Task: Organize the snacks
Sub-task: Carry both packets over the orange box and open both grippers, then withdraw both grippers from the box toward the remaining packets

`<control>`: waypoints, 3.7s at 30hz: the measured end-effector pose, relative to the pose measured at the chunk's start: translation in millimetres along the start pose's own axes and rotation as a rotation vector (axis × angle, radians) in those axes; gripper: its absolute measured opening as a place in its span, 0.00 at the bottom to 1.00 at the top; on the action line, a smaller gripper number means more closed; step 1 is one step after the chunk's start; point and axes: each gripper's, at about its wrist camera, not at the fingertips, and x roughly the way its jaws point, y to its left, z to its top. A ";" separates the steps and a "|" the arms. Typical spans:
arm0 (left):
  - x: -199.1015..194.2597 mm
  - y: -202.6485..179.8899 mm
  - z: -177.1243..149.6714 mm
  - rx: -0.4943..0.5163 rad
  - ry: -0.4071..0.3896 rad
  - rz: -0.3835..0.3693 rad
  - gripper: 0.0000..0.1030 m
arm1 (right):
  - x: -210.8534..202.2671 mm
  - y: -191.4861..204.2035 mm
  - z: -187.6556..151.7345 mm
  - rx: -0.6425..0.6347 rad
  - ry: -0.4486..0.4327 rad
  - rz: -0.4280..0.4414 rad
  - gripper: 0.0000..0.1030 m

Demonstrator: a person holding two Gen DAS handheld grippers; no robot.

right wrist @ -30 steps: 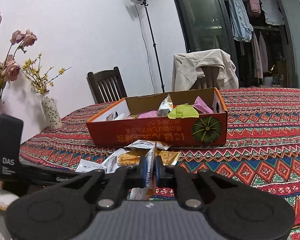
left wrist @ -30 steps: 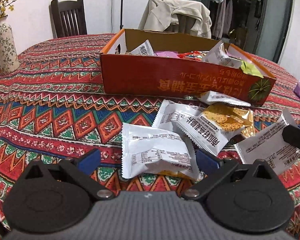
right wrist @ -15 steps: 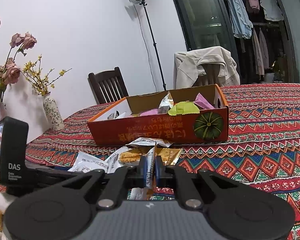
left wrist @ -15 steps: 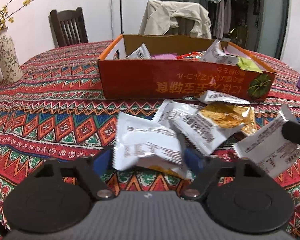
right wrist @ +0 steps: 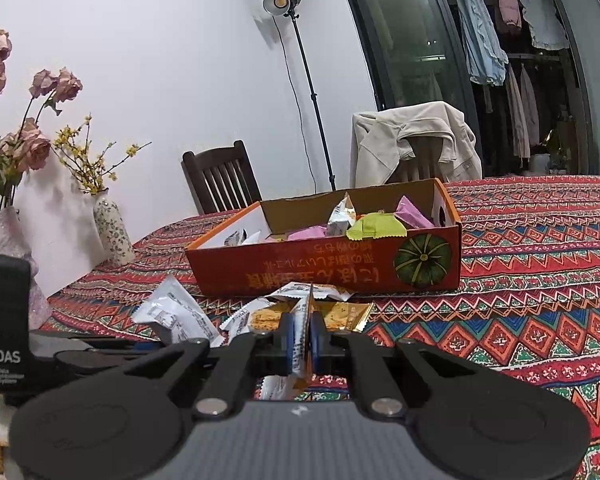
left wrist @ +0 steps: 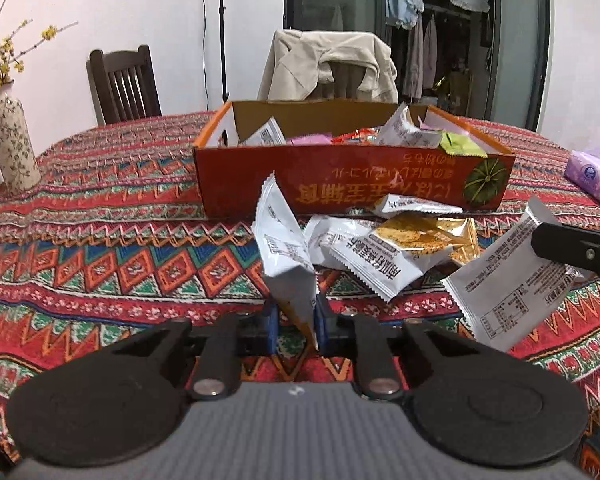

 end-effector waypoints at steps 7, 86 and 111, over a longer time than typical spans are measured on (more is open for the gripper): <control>-19.4 7.8 7.3 -0.004 -0.065 -0.001 0.18 | -5.8 5.9 5.1 -0.004 -0.024 0.008 0.08; 32.8 25.7 130.1 -0.123 -0.418 0.029 1.00 | 109.8 -27.5 120.9 0.053 -0.182 -0.265 1.00; -17.3 86.0 39.0 -0.073 -0.372 0.095 1.00 | 46.5 -8.5 25.0 -0.047 0.026 -0.188 1.00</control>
